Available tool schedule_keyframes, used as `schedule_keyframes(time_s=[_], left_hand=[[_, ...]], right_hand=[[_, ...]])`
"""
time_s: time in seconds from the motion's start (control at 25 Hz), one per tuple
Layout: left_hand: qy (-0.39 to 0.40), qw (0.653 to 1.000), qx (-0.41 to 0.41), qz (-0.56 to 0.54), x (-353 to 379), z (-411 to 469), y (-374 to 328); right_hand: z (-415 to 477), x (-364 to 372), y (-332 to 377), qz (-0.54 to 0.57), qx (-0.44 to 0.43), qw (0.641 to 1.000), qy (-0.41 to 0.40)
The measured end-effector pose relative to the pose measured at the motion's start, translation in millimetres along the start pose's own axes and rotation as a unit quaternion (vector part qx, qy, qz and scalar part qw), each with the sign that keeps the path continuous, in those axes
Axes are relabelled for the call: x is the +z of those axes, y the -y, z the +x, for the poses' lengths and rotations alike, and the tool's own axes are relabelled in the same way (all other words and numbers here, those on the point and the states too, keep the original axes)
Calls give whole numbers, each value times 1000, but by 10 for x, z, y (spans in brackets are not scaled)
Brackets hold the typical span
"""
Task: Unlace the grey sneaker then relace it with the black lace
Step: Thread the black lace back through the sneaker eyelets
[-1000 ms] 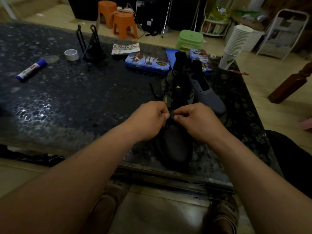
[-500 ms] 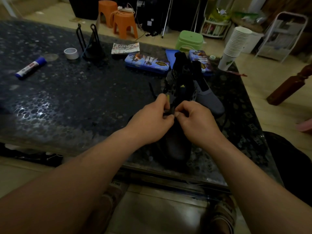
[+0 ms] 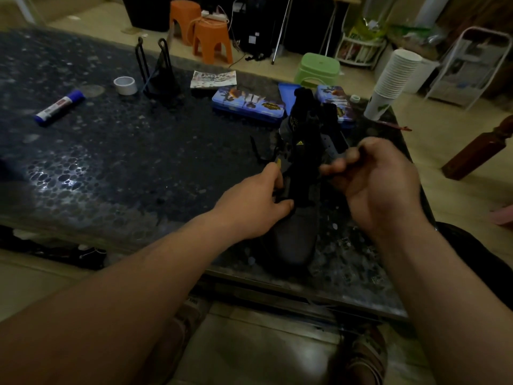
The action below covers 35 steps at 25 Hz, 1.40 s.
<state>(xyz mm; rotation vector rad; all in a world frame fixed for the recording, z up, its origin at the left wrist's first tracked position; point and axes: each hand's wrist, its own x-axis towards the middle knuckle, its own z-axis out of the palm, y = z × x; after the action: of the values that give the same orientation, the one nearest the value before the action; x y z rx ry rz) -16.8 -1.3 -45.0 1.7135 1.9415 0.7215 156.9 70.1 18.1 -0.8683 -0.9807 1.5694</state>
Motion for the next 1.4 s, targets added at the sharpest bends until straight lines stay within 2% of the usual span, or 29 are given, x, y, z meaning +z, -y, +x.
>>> schedule_keyframes(time_s=[0.04,0.08,0.12,0.16,0.2,0.24,0.28,0.36,0.44,0.56,0.6,0.64,0.68,0.76,0.88,1.04,1.16,1.2,1.32,1.4], left_hand=[[12,1000,-9,3,-7,5,12],[25,999,-21,-5,-19,17,28],[37,998,-37,-35,-36,33,49],[47,993,-58,-94,-60,46,65],[49,980,-81,-176,-93,56,70],[43,958,-106,-263,-133,68,74],[31,935,-127,-330,-171,87,86],[19,913,-150,-380,-209,103,92],[18,916,-158,-368,-170,84,76],[8,920,-182,-347,-128,59,53],[-3,931,-182,-317,-127,43,24],[-24,951,-169,-258,-119,30,-7],[-42,972,-144,-182,-106,9,-60],[-78,992,-70,-70,-21,-77,-223],[-143,989,47,3,197,-168,-399],[-123,985,107,-61,275,-85,-504],[-100,986,103,-86,222,-31,-420],[-98,986,90,-99,213,-28,-368],[-111,982,48,-143,187,-63,-270],[-113,979,33,-164,167,-85,-246]], right_hand=[[48,-51,68,-2,3,1000,-12],[87,-110,117,-103,-16,994,-15],[108,-170,136,-286,-47,957,3],[104,-220,117,-483,-69,872,41],[85,-251,65,-624,-76,771,100],[56,-259,-2,-695,-63,699,155],[36,-257,-48,-710,-50,676,191],[13,-228,-40,-686,-40,696,206],[37,-260,77,-632,-21,756,171],[51,-402,174,-471,15,878,80],[41,-432,163,-435,26,897,74],[26,-439,128,-423,40,901,87],[16,-432,79,-429,52,895,108],[25,-422,-9,-452,60,881,129],[26,-406,40,-424,72,890,150],[-80,-301,117,-444,51,870,211],[-46,-247,113,-410,45,894,176],[-12,-250,116,-428,37,888,162],[38,-256,59,-575,-6,790,211],[22,-214,-33,-618,-23,749,235]])
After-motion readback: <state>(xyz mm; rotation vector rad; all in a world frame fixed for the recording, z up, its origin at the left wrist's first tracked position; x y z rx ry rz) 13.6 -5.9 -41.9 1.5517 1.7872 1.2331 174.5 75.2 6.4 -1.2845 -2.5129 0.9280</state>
